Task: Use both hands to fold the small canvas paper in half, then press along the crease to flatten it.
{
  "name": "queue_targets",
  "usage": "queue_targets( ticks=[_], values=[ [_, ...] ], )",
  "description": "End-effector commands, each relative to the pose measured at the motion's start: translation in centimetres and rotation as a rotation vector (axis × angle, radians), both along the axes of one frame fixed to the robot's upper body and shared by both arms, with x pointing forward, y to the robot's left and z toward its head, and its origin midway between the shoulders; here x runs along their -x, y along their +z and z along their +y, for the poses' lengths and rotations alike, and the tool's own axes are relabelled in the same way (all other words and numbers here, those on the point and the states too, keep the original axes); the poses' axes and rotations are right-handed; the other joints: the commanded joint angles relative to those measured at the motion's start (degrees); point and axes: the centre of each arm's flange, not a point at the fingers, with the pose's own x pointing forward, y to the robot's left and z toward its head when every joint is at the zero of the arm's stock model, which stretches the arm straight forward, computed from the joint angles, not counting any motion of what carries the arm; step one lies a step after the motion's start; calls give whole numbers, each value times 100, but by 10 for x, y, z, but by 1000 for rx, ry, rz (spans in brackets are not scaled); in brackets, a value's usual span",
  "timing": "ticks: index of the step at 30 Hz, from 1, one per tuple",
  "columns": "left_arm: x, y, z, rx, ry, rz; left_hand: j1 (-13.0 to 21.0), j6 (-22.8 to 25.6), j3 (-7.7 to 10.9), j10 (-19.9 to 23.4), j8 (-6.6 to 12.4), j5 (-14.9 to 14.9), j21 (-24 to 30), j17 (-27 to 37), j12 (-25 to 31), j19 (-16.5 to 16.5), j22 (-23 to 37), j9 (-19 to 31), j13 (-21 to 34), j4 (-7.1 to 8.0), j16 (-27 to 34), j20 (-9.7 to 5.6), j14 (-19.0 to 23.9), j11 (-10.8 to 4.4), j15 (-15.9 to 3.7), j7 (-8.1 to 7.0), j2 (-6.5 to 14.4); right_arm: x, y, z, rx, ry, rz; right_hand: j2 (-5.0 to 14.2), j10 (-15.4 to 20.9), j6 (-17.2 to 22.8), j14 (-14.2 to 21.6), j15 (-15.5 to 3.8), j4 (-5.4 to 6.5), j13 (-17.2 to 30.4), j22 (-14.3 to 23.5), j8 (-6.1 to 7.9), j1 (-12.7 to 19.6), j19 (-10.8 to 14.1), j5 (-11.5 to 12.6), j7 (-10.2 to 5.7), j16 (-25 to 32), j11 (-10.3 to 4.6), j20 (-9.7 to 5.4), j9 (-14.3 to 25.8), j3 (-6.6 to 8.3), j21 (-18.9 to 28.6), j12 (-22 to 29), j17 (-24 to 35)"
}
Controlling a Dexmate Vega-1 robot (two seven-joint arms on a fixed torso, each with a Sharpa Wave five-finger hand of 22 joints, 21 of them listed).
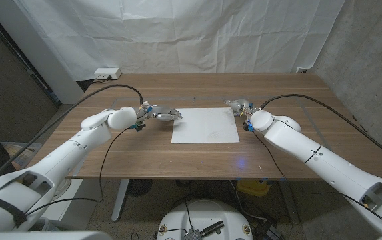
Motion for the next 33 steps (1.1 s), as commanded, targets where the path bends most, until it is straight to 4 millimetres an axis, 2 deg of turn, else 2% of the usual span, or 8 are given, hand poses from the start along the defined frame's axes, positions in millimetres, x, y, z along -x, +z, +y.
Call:
queue_targets(
  ticks=[1,9,12,21,26,30,31,33],
  values=[
    [-2,0,-2,8,-2,5,-18,-6,-18,41,3,26,-7,6,-14,-15,-3,19,16,13,-23,-14,-11,-23,-208,-14,-4,-8,-1,2,31,-14,70,3,95,78,63,9,45,20,11,23,-86,46,14,-5,0,-2,38,13,4,26,27,1],
    [-3,1,-2,7,2,6,-25,-23,-16,32,-6,28,-16,5,-26,-13,-3,19,16,12,-26,-11,-18,-9,-203,-8,-2,-16,-7,-6,-135,109,116,-22,346,91,685,197,34,16,17,-23,-102,869,23,121,100,110,340,11,76,249,59,-35],
    [-4,2,-2,4,3,6,-29,-32,-14,26,-10,29,-20,5,-32,-12,-3,20,16,12,-27,-11,-21,-14,-205,-11,0,-21,-13,-11,-265,173,119,-19,458,99,894,256,-44,13,19,-29,-18,1167,28,172,106,160,410,9,154,312,71,-52],
    [-6,3,-2,4,5,6,-37,-56,-10,20,-19,31,-28,5,-41,-10,-2,20,17,12,-28,-8,-26,-7,-201,-12,6,-25,-14,-15,-380,226,103,29,442,66,1014,305,-206,13,22,-48,175,1328,21,199,78,213,460,7,295,320,32,-64],
    [-7,5,-3,2,5,5,-42,-60,-8,16,-20,32,-34,5,-47,-9,-2,20,18,13,-28,-6,-27,1,-202,-12,10,-26,-12,-14,-385,229,107,24,443,41,1168,304,-220,13,28,-55,186,1527,-8,211,106,214,484,7,322,367,19,-45],
    [-8,5,-4,1,3,5,-46,-63,-5,11,-20,33,-40,5,-52,-9,-2,21,18,13,-29,-4,-30,5,-199,-5,15,-27,-12,-16,-409,237,111,1,480,17,1505,229,-395,14,46,-56,355,2062,-42,247,143,235,465,6,428,516,10,-38],
    [-8,5,-4,1,3,6,-47,-64,-4,12,-20,34,-42,5,-53,-10,-2,21,18,14,-29,-7,-31,4,-194,-5,17,-28,-12,-16,-418,242,114,-26,500,12,1674,242,-498,13,56,-56,442,2295,-60,260,181,246,453,5,441,589,11,-21],
    [-9,6,-4,0,2,5,-49,-62,-2,12,-19,34,-44,5,-55,-8,-2,21,18,14,-29,-6,-32,2,-197,-4,20,-28,-12,-17,-436,253,115,-62,583,-4,1876,234,-644,14,65,-55,571,2463,-71,296,223,287,444,9,461,637,38,-8]
  ],
)
